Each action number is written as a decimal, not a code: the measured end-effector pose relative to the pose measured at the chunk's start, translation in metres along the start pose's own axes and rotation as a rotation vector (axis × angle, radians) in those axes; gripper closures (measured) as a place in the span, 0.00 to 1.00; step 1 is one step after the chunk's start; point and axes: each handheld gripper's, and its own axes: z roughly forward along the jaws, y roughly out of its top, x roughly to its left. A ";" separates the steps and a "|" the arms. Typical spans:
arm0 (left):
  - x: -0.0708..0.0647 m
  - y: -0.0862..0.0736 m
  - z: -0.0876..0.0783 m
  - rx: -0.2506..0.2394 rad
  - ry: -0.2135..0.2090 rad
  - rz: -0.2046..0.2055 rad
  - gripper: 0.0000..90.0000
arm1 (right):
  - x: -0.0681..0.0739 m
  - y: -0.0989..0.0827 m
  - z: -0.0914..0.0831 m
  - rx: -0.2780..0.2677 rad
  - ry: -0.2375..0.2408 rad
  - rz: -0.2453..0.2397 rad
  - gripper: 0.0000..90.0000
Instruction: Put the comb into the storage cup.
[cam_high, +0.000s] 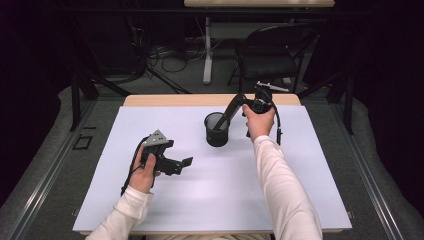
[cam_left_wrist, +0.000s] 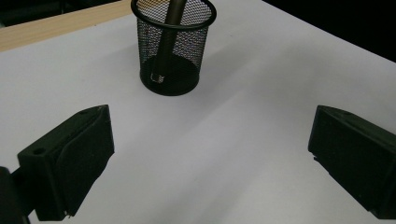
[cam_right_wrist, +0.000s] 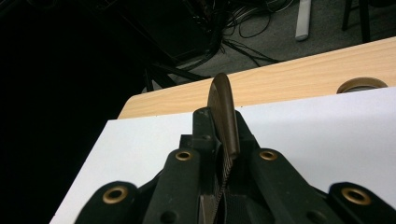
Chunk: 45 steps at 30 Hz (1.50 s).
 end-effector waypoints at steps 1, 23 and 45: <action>0.000 0.000 0.000 0.000 0.000 0.000 0.01 | 0.000 0.000 0.000 0.000 -0.002 -0.001 0.95; 0.000 0.000 0.000 -0.001 0.001 -0.001 0.01 | 0.000 0.001 -0.002 -0.009 0.008 -0.004 0.85; 0.000 0.000 0.000 -0.001 0.001 -0.001 0.01 | 0.000 0.002 -0.005 0.021 -0.001 -0.064 0.49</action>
